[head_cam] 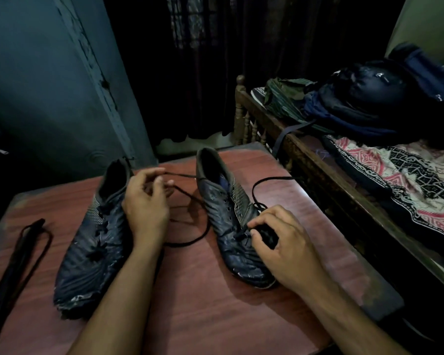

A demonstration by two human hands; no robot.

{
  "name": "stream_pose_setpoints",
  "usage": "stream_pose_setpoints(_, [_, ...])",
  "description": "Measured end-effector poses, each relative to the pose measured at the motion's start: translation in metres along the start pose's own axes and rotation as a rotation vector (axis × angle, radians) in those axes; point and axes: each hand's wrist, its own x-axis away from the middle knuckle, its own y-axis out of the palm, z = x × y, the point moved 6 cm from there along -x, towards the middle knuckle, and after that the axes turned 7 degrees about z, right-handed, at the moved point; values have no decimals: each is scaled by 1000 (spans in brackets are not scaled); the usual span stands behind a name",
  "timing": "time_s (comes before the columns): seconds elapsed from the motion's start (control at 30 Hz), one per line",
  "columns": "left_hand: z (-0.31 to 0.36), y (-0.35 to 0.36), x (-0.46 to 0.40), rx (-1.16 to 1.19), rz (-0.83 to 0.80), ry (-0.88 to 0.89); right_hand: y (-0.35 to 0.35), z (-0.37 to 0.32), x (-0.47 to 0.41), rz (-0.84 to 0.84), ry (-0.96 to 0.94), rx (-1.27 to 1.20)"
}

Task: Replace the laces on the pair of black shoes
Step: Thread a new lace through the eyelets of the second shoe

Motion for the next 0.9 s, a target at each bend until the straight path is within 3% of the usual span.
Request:
stream_pose_setpoints(0.1, [-3, -6, 0, 100, 80, -101, 1, 0, -1, -1, 0, -2])
stream_pose_setpoints(0.2, [3, -1, 8, 105, 38, -99, 1, -1, -1, 3, -2, -2])
stream_pose_setpoints(0.37, [33, 14, 28, -194, -156, 206, 0, -2, 1, 11, -1, 20])
stream_pose_setpoints(0.53, [63, 14, 47, -264, -246, 472, 0, -4, 1, 6, -7, 41])
stream_pose_setpoints(0.67, [63, 31, 59, -368, -522, 619, 0, -7, 1, 0, -12, 49])
stream_pose_setpoints(0.77, [52, 40, 62, -427, -651, 572, -1, -8, 2, -3, -9, 49])
stream_pose_setpoints(0.9, [49, 38, 56, -401, -591, 449, -1, -9, 2, -16, -2, 53])
